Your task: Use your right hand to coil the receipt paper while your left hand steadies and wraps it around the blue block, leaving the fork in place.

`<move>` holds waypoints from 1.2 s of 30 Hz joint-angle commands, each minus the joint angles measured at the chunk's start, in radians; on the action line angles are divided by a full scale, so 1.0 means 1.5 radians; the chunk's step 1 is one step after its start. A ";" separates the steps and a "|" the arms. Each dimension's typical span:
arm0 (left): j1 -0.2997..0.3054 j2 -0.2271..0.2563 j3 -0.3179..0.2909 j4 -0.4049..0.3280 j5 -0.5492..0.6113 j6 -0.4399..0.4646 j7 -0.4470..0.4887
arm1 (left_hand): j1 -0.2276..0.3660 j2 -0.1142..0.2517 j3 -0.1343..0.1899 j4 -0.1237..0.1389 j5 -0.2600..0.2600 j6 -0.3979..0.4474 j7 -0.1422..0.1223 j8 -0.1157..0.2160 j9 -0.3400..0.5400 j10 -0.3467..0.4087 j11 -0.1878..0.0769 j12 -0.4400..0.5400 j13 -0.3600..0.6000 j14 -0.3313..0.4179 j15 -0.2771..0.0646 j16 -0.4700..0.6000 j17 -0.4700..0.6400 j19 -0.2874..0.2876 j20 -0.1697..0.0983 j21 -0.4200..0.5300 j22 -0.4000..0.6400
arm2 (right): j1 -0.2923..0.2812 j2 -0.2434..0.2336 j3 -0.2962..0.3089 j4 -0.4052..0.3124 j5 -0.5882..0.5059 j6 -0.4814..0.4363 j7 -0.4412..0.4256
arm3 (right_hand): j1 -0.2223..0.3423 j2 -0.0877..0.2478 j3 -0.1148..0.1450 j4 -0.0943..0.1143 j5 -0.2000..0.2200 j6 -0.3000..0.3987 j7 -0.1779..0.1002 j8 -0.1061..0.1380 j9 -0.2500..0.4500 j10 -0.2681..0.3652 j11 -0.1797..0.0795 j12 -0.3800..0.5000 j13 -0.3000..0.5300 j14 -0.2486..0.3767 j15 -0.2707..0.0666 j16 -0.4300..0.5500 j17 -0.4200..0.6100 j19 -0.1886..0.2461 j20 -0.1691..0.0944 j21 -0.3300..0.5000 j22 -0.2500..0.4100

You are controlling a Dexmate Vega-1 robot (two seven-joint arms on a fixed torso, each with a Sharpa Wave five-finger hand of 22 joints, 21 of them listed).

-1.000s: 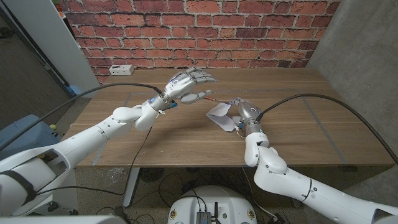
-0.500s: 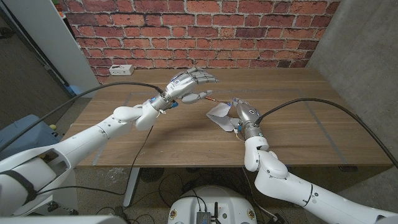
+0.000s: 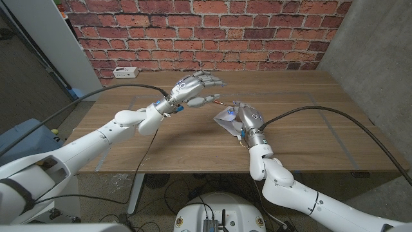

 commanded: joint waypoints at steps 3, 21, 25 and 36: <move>0.008 -0.001 -0.013 -0.004 -0.004 -0.003 -0.024 | -0.012 0.002 0.001 0.007 0.001 0.000 0.005 0.000 0.001 -0.001 0.003 -0.002 0.004 -0.006 -0.058 0.002 0.003 -0.003 0.004 -0.002 0.002 | -0.021 0.019 0.022 0.027 -0.039 0.051 -0.035 | 0.004 0.015 -0.005 0.001 0.003 0.098 0.035 0.025 0.001 0.049 0.001 0.011 0.000 0.022 -0.114 0.009 0.004 0.017 -0.004 0.007 0.004; 0.007 -0.001 -0.015 -0.008 -0.002 -0.009 -0.040 | -0.023 0.001 0.000 0.009 0.002 -0.002 0.004 0.000 0.000 -0.003 0.005 -0.002 0.004 -0.006 -0.056 0.002 0.002 -0.004 0.005 -0.004 0.001 | -0.054 0.031 0.046 0.022 -0.070 0.038 -0.060 | 0.062 0.042 -0.025 -0.012 -0.017 0.125 0.051 -0.049 -0.002 0.294 0.029 0.123 0.056 0.277 -0.128 0.217 0.183 0.106 -0.025 0.053 0.016; 0.011 0.001 -0.018 -0.016 -0.003 0.000 -0.054 | -0.027 0.001 0.000 0.010 0.003 -0.001 0.004 0.000 0.000 -0.003 0.005 -0.002 0.005 -0.006 -0.057 0.002 0.002 -0.004 0.005 -0.004 0.001 | -0.062 0.030 0.046 0.022 -0.082 0.037 -0.069 | 0.082 0.052 -0.019 -0.015 -0.019 0.132 0.055 -0.055 -0.001 0.315 0.053 0.134 0.062 0.293 -0.130 0.234 0.208 0.126 -0.023 0.066 0.019; 0.010 0.010 -0.025 -0.048 -0.046 0.038 -0.211 | -0.034 -0.003 0.012 -0.003 0.006 0.044 0.012 0.015 -0.001 0.036 0.011 0.012 0.005 0.016 -0.053 0.007 -0.006 0.016 0.002 -0.001 0.002 | -0.072 0.011 0.036 -0.018 -0.103 -0.018 0.029 | 0.089 0.053 -0.014 -0.012 -0.022 0.154 0.047 -0.061 -0.003 0.324 0.034 0.141 0.067 0.270 -0.128 0.194 0.202 0.113 -0.019 0.068 0.020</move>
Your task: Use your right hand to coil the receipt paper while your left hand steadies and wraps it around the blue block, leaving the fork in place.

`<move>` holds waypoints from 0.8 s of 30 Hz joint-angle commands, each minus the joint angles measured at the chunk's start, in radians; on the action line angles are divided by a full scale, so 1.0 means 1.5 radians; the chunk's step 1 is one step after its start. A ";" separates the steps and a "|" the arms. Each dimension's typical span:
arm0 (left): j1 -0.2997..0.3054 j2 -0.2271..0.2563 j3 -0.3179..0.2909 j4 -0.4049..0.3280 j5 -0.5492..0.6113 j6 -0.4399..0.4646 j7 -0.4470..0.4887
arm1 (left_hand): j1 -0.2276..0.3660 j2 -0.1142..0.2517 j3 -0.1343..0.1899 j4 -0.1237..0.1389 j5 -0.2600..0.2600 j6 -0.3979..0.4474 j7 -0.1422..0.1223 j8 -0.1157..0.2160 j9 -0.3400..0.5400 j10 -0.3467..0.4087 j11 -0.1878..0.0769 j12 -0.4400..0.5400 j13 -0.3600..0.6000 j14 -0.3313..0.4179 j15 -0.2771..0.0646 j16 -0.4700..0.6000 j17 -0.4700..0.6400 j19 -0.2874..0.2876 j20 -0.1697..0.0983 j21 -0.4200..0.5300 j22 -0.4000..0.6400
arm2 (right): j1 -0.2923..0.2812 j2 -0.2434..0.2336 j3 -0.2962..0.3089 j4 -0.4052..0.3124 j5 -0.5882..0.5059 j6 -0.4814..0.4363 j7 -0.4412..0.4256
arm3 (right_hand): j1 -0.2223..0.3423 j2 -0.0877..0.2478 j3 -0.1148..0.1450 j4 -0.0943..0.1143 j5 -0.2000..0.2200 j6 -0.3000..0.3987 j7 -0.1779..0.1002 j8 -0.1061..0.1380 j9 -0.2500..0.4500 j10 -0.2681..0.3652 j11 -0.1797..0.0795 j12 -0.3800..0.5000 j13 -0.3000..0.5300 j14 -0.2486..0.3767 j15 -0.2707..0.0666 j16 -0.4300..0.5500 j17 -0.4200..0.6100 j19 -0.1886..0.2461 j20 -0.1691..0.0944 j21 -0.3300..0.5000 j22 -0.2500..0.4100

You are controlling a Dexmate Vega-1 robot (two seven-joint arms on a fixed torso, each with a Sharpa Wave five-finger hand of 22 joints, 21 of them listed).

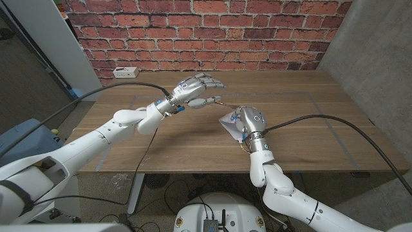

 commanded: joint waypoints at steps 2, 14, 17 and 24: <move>0.001 0.008 -0.010 -0.038 -0.045 0.044 -0.166 | 0.004 -0.006 0.019 -0.018 0.006 0.032 0.007 0.010 -0.001 0.017 0.004 0.008 0.001 0.016 -0.054 0.006 -0.006 0.033 -0.001 0.009 0.002 | -0.013 -0.010 -0.007 -0.030 -0.020 -0.051 0.081 | 0.006 0.000 0.002 0.002 -0.001 0.008 -0.006 -0.003 0.002 0.003 -0.006 0.005 -0.001 -0.004 -0.104 -0.011 -0.003 -0.005 0.001 0.004 0.001; 0.005 0.015 -0.022 -0.102 -0.076 0.118 -0.347 | 0.068 -0.030 0.064 -0.097 0.005 0.058 0.016 0.009 0.000 0.030 0.005 0.005 -0.003 0.080 -0.058 0.013 -0.015 0.130 -0.007 0.048 0.007 | 0.005 -0.003 -0.022 -0.039 -0.011 -0.128 0.176 | 0.004 -0.003 0.003 0.004 -0.001 0.007 -0.007 -0.010 0.002 -0.001 -0.009 0.001 -0.004 0.002 -0.106 -0.027 -0.006 -0.015 0.005 0.003 -0.001; 0.002 0.014 -0.021 -0.115 -0.070 0.138 -0.384 | 0.111 -0.029 0.072 -0.108 0.006 0.078 0.009 0.011 0.001 0.042 0.003 0.006 -0.004 0.099 -0.066 0.022 -0.009 0.170 -0.015 0.064 0.007 | 0.010 -0.005 -0.025 -0.037 -0.007 -0.132 0.183 | 0.004 -0.002 0.004 0.004 -0.001 0.006 -0.008 -0.012 0.002 -0.004 -0.013 -0.001 -0.005 0.002 -0.106 -0.031 -0.007 -0.015 0.005 0.003 -0.002; -0.027 -0.003 -0.001 -0.127 -0.059 0.177 -0.498 | 0.233 -0.012 0.088 -0.113 0.010 0.130 0.001 0.017 0.002 0.052 -0.006 0.006 -0.003 0.115 -0.086 0.040 0.003 0.218 -0.040 0.083 0.002 | 0.019 -0.014 -0.030 -0.028 0.003 -0.126 0.183 | 0.007 -0.002 0.005 0.003 -0.002 0.003 -0.008 -0.015 0.003 -0.006 -0.013 -0.002 -0.007 0.003 -0.107 -0.038 -0.006 -0.017 0.003 0.004 -0.002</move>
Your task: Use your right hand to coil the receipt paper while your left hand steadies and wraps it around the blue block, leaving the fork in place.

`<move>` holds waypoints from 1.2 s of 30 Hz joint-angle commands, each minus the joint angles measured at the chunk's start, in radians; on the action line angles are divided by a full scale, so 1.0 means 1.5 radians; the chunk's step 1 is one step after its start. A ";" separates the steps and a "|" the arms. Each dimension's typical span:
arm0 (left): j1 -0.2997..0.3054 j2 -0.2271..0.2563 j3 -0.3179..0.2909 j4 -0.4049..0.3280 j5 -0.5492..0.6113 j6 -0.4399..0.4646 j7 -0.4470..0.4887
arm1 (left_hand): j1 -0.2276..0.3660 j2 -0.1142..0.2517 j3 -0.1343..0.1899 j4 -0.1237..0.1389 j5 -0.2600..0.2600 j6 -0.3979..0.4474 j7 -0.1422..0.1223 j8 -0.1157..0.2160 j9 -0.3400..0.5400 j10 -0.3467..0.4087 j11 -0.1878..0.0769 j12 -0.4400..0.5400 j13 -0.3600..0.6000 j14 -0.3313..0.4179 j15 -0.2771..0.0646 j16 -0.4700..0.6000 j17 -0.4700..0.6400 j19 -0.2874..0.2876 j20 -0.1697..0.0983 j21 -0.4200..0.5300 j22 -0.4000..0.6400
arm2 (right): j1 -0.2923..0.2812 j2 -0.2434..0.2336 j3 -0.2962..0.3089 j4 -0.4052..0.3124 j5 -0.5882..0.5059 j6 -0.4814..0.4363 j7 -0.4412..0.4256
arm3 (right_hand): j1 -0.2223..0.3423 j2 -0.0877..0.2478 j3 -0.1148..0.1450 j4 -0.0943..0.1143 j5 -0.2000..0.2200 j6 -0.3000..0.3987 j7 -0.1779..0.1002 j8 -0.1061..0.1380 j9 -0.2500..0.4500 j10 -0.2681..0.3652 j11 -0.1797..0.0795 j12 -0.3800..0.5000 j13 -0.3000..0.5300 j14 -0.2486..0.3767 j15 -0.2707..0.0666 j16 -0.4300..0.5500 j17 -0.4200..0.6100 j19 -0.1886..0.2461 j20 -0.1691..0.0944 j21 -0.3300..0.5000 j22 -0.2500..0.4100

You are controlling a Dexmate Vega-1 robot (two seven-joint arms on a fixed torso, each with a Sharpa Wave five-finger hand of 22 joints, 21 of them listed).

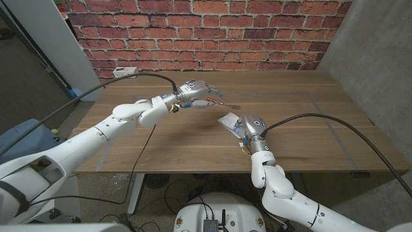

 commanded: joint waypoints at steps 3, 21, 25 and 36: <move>-0.041 -0.027 0.027 -0.026 0.011 0.073 -0.195 | 0.073 0.005 0.005 -0.001 0.003 0.014 -0.001 0.001 0.002 0.008 -0.001 0.001 0.003 0.016 -0.076 0.014 0.008 0.038 -0.013 0.015 -0.002 | 0.015 -0.010 -0.010 0.009 0.017 -0.016 0.025 | 0.009 -0.002 0.004 0.000 -0.002 -0.001 -0.001 -0.005 0.003 -0.006 0.008 -0.005 0.000 0.005 -0.110 -0.007 0.001 -0.002 -0.004 0.005 -0.001; -0.116 -0.120 0.102 0.099 0.016 0.062 -0.186 | 0.215 0.015 -0.026 0.010 -0.007 0.040 0.020 -0.001 0.004 0.055 -0.001 0.021 0.015 0.042 -0.094 0.051 0.031 0.073 -0.045 0.033 -0.006 | 0.013 -0.018 -0.009 0.012 0.037 -0.010 0.006 | 0.008 -0.004 0.004 0.002 -0.003 -0.001 0.002 -0.008 0.004 -0.015 0.009 -0.012 -0.003 -0.002 -0.108 -0.026 -0.001 -0.001 -0.008 0.009 -0.002; -0.134 -0.141 0.118 0.143 -0.011 0.040 -0.186 | 0.218 0.017 -0.031 0.015 -0.008 0.049 0.029 0.001 0.005 0.063 0.003 0.024 0.016 0.049 -0.093 0.055 0.031 0.077 -0.047 0.035 -0.007 | 0.013 -0.018 -0.008 0.012 0.042 -0.012 0.006 | 0.007 -0.004 0.004 0.003 -0.004 -0.001 0.003 -0.009 0.004 -0.015 0.008 -0.012 -0.003 -0.002 -0.108 -0.029 -0.001 -0.002 -0.009 0.009 -0.002; -0.161 -0.182 0.157 0.221 -0.045 -0.002 -0.157 | 0.247 0.038 -0.021 0.017 -0.007 0.087 0.052 0.009 0.006 0.102 0.006 0.038 0.023 0.092 -0.105 0.062 0.023 0.104 -0.067 0.048 -0.007 | 0.016 -0.021 -0.009 0.014 0.050 -0.010 0.002 | 0.008 -0.004 0.004 0.002 -0.004 -0.002 0.005 -0.010 0.004 -0.015 0.008 -0.013 -0.003 -0.002 -0.109 -0.034 0.001 -0.002 -0.008 0.011 -0.002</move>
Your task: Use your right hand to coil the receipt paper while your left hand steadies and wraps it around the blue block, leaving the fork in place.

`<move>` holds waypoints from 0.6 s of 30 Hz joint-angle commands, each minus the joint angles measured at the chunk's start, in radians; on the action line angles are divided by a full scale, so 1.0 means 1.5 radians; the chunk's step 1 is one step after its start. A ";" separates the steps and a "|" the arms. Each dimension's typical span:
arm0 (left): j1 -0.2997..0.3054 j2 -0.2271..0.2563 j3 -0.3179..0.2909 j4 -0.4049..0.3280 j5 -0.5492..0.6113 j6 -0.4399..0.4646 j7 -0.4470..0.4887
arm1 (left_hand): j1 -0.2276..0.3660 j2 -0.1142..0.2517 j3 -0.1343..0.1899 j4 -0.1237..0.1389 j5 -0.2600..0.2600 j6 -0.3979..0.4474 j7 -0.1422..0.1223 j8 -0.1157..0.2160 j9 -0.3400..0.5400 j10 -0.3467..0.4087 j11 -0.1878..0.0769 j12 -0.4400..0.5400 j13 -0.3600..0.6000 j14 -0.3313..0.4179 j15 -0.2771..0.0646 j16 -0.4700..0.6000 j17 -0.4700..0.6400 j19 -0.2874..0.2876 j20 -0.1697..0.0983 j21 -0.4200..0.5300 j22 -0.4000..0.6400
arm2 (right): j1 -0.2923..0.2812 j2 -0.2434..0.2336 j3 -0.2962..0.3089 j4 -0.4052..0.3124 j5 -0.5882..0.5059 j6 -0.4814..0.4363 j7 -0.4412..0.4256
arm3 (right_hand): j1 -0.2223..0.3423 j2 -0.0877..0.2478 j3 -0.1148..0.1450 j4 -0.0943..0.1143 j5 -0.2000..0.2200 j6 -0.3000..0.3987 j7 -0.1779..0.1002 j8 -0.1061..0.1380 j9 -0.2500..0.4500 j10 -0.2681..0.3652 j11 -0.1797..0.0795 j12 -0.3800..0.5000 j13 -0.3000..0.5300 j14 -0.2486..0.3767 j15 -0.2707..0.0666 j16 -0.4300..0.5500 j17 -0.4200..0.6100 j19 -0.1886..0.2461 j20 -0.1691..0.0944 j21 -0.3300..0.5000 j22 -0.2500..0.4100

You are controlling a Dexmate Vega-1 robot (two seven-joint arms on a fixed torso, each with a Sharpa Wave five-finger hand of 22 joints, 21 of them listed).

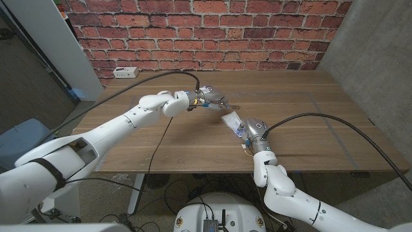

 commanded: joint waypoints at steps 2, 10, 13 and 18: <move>-0.038 -0.051 0.048 0.092 -0.041 -0.047 0.027 | 0.016 0.001 0.008 0.001 -0.003 0.015 0.001 0.007 0.001 0.016 -0.001 0.008 0.004 0.021 -0.090 0.007 0.000 0.017 -0.020 0.011 0.002 | 0.003 -0.005 0.001 0.002 0.014 0.005 -0.004 | 0.005 -0.001 0.001 0.000 0.000 0.001 0.002 -0.001 0.001 -0.002 -0.001 0.000 0.000 -0.002 -0.109 -0.005 0.003 0.001 -0.005 0.003 0.001; -0.051 -0.058 0.072 0.096 -0.025 -0.032 0.016 | 0.009 -0.034 -0.020 0.004 -0.005 0.009 -0.009 -0.001 0.001 -0.011 0.000 -0.003 0.010 0.002 -0.082 -0.003 -0.002 0.024 -0.027 0.017 0.002 | 0.005 -0.003 0.002 0.005 0.020 0.004 -0.009 | 0.003 -0.002 0.001 0.001 -0.001 0.001 0.002 -0.002 0.001 -0.002 0.000 -0.001 -0.001 -0.001 -0.108 -0.009 0.004 0.000 -0.005 0.004 0.001; -0.054 -0.059 0.081 0.098 -0.014 -0.026 0.018 | 0.004 -0.039 -0.027 0.008 -0.004 0.009 -0.012 -0.003 0.001 -0.016 0.001 -0.006 0.011 -0.006 -0.081 -0.007 -0.002 0.030 -0.029 0.020 0.002 | 0.004 -0.003 0.004 0.005 0.024 0.004 -0.013 | 0.003 -0.001 0.001 0.001 -0.001 0.000 0.002 -0.002 0.001 -0.003 0.001 -0.001 -0.001 -0.002 -0.108 -0.012 0.004 0.000 -0.005 0.005 0.001; -0.062 -0.064 0.095 0.108 -0.009 -0.030 0.017 | 0.011 -0.046 -0.034 0.004 -0.002 0.004 -0.014 -0.006 0.001 -0.015 0.002 -0.005 0.013 -0.007 -0.082 -0.005 0.001 0.036 -0.032 0.022 0.001 | 0.004 -0.001 0.004 0.006 0.026 0.001 -0.018 | 0.003 -0.001 0.001 0.001 -0.001 0.000 0.003 -0.002 0.001 -0.002 0.001 -0.002 -0.001 -0.002 -0.108 -0.015 0.003 0.001 -0.004 0.006 0.000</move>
